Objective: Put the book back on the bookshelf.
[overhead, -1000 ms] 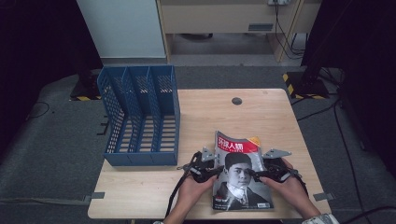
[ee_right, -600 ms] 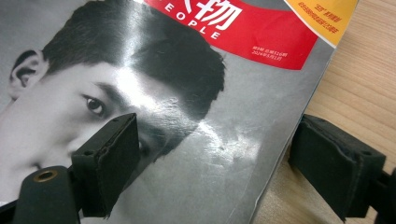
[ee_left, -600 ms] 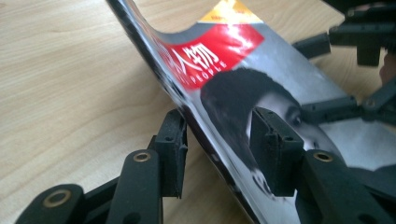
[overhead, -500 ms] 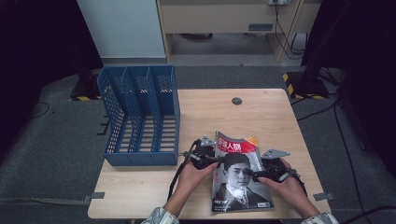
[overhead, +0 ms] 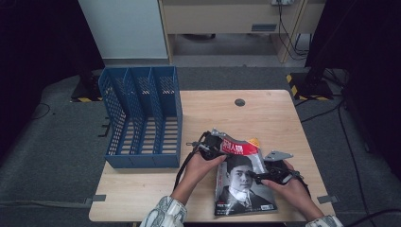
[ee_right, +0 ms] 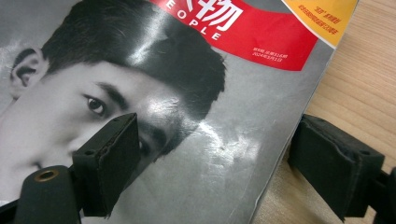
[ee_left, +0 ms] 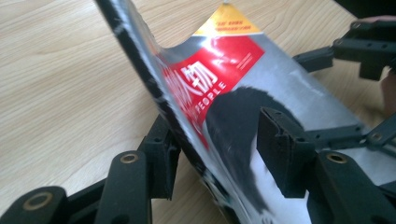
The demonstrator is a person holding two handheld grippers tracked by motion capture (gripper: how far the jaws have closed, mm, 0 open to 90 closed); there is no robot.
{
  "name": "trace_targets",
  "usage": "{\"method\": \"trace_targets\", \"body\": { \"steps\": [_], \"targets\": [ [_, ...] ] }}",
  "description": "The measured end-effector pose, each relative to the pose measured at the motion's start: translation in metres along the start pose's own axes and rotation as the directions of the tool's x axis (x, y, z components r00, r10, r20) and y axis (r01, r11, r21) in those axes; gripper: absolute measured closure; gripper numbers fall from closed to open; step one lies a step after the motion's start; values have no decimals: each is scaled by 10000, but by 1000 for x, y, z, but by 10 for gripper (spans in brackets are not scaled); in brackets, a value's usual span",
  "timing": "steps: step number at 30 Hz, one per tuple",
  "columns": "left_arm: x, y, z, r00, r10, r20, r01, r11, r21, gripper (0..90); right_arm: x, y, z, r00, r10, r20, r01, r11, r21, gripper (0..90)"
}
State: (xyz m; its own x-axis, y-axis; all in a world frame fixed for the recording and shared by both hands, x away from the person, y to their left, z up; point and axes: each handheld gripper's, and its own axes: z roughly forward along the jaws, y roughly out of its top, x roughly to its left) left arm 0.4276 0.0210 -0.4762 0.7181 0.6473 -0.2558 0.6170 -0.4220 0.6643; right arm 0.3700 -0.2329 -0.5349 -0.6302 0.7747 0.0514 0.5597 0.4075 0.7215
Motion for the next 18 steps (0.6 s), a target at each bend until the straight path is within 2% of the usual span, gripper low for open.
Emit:
{"method": "trace_targets", "body": {
  "steps": [8,11,18],
  "targets": [
    [0,15,8,9997,216,94,-219,9991,367,523,0,0,1,9999,-110,-117,110,9999,-50,167],
    [1,17,12,9997,257,50,-259,9981,563,530,0,0,1,9999,-116,-117,116,9999,-48,167],
    [3,20,15,9995,221,226,-236,9974,681,540,0,0,1,9998,-137,-138,136,9999,-60,167]
  ]
}}
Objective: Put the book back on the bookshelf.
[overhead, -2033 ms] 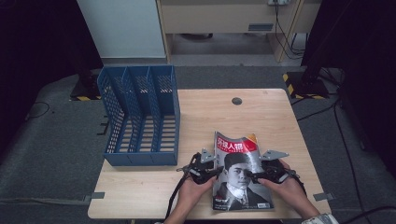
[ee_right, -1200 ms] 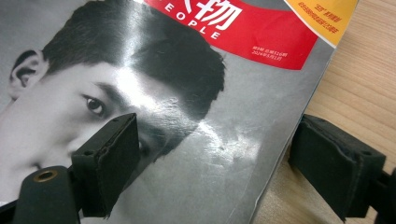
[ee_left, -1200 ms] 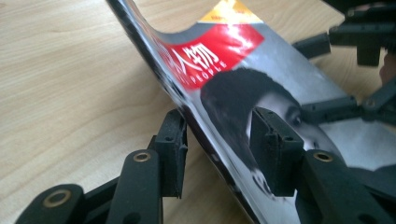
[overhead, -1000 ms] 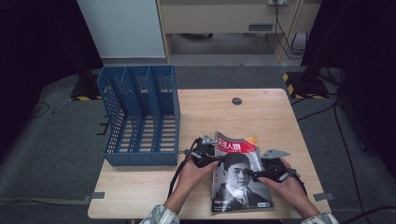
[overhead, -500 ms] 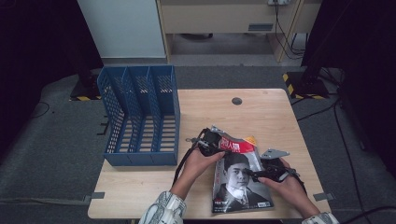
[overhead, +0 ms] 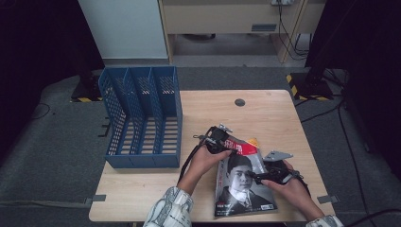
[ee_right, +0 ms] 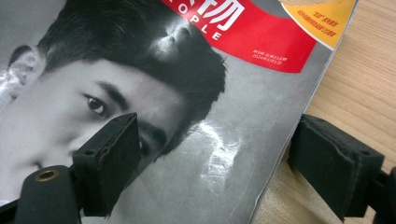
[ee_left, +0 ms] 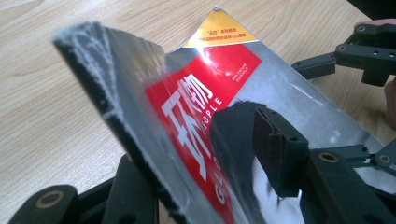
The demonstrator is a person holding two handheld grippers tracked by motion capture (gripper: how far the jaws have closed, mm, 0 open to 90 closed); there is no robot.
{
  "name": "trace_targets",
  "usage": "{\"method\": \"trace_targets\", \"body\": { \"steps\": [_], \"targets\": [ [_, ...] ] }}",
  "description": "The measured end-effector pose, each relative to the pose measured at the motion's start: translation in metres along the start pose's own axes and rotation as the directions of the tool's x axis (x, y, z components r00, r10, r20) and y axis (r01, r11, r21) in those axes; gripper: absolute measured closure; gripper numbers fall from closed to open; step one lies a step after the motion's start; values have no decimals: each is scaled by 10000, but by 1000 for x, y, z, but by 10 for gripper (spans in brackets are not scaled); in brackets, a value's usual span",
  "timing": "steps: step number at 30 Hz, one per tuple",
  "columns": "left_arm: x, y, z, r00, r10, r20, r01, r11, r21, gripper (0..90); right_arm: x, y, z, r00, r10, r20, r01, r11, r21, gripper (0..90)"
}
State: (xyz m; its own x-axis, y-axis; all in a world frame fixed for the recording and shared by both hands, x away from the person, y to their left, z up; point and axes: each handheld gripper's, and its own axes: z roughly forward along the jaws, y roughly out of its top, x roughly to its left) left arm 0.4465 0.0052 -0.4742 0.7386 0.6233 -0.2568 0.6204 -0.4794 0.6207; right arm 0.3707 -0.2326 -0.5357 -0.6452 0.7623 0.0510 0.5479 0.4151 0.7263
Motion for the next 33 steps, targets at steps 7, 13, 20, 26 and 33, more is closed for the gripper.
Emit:
{"method": "trace_targets", "body": {
  "steps": [7,13,20,26,33],
  "targets": [
    [4,2,4,9997,-160,198,159,9999,32,577,0,0,0,10000,-11,-9,11,10000,-9,167],
    [6,10,9,9994,-25,349,19,9999,166,597,0,0,0,10000,-21,-30,21,10000,-23,168],
    [12,13,17,9983,-145,563,98,9964,839,628,0,0,0,10000,-39,-42,39,10000,-37,167],
    [15,12,19,9973,-373,635,289,9914,1277,701,0,0,0,10000,-29,-49,29,10000,-56,167],
    [16,9,17,9961,-763,437,715,9922,1025,785,0,-1,0,10000,-10,-41,9,10000,-57,166]
  ]
}}
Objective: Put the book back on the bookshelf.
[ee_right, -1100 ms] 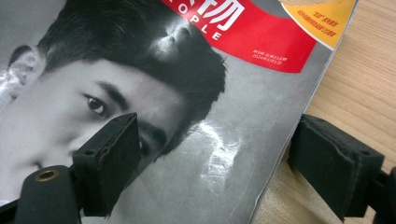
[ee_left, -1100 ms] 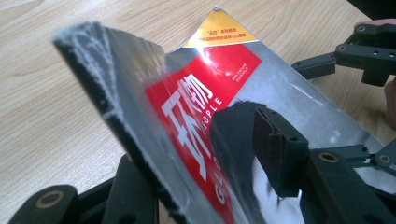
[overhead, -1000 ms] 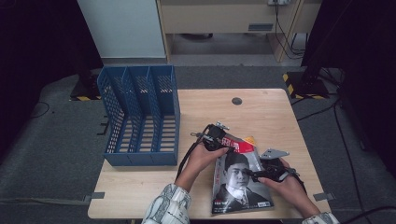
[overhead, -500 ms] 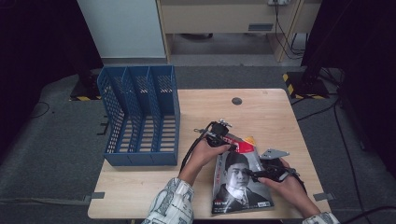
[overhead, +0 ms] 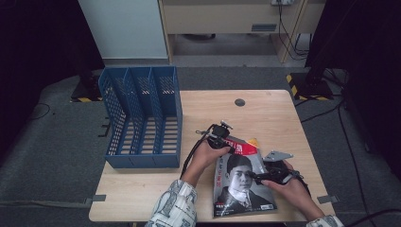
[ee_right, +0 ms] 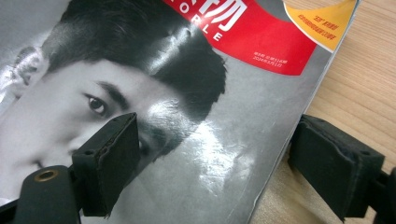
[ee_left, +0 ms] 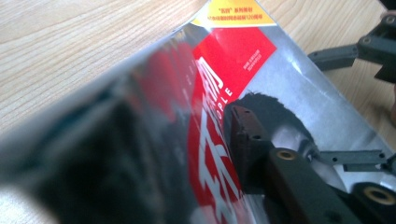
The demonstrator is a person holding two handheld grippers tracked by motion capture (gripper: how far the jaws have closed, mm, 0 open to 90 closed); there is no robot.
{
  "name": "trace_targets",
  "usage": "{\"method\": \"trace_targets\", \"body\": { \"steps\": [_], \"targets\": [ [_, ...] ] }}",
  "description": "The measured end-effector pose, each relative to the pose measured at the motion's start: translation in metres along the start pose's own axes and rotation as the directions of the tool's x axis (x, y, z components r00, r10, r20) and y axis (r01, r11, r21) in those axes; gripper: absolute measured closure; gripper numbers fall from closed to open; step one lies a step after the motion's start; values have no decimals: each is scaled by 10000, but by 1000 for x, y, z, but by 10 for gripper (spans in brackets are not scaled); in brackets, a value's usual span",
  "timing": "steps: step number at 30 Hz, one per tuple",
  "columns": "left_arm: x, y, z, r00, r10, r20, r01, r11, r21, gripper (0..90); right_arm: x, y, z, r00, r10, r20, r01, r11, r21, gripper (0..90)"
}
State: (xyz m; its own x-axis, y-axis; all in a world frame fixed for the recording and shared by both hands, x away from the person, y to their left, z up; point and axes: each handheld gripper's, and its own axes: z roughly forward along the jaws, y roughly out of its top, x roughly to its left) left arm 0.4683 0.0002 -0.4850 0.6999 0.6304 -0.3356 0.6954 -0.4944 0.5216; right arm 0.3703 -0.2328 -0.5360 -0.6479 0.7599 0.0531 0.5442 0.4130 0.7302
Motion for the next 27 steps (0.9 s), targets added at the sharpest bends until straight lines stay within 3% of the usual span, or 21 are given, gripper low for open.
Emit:
{"method": "trace_targets", "body": {
  "steps": [7,17,22,27],
  "targets": [
    [-15,0,-9,9991,198,-379,-219,9982,-557,813,-3,0,-3,9998,200,-81,-199,9997,121,167],
    [-31,7,-19,9994,342,98,-333,9961,-822,838,-17,1,-18,9975,607,371,-593,9975,-381,236],
    [-35,10,-22,9987,115,503,-63,9949,-1009,853,-23,0,-21,9943,883,599,-861,9955,-383,236],
    [-39,11,-27,9941,-125,1081,263,9915,-1277,864,-33,0,-30,9872,1344,860,-1277,9887,-790,242]
  ]
}}
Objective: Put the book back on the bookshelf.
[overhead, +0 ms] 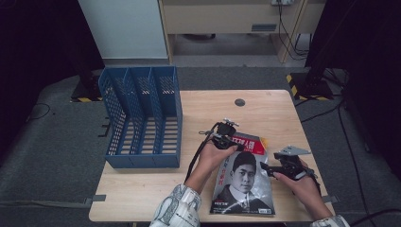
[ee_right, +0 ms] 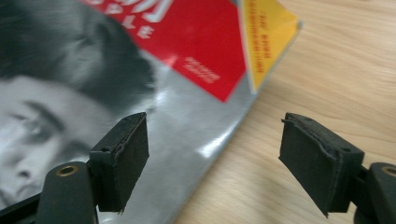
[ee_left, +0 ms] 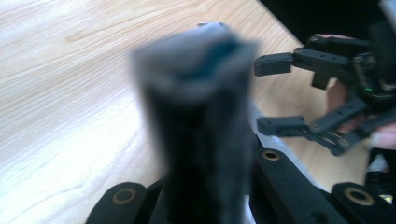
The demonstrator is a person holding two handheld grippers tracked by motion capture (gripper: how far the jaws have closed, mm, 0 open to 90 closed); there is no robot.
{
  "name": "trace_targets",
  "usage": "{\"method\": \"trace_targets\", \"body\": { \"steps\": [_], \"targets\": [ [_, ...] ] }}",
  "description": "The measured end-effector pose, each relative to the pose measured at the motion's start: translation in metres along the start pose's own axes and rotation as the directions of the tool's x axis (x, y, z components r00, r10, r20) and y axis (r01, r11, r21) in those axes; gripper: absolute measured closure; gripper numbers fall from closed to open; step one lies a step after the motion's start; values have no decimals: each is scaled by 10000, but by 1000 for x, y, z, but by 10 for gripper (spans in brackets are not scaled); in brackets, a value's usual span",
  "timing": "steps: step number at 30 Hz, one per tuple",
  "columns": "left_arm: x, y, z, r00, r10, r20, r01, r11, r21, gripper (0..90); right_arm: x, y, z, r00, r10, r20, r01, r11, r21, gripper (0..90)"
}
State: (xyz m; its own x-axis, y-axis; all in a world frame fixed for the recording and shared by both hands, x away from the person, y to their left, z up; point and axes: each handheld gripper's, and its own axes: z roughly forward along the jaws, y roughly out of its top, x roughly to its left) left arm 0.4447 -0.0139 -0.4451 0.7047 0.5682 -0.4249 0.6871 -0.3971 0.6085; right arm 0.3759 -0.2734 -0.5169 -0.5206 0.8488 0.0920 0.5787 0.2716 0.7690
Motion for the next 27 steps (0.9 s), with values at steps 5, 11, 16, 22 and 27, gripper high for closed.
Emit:
{"method": "trace_targets", "body": {
  "steps": [5,11,16,22,27],
  "targets": [
    [-8,5,-8,10000,70,68,-69,9999,-136,865,-18,0,-9,9961,665,577,-645,9973,-356,244],
    [-21,11,-17,9995,326,52,-325,9991,-265,866,-32,-6,-14,9858,948,1383,-932,9955,-186,245],
    [-32,19,-24,9987,451,250,-441,9983,-389,866,-29,-10,-6,9869,737,1436,-818,9953,516,239],
    [-40,26,-36,9979,503,398,-476,9967,-658,866,-27,-13,-1,9891,374,1423,-503,9948,885,229],
    [-42,31,-47,9981,424,455,-382,9954,-880,865,-27,-14,2,9887,314,1463,-460,9942,971,179]
  ]
}}
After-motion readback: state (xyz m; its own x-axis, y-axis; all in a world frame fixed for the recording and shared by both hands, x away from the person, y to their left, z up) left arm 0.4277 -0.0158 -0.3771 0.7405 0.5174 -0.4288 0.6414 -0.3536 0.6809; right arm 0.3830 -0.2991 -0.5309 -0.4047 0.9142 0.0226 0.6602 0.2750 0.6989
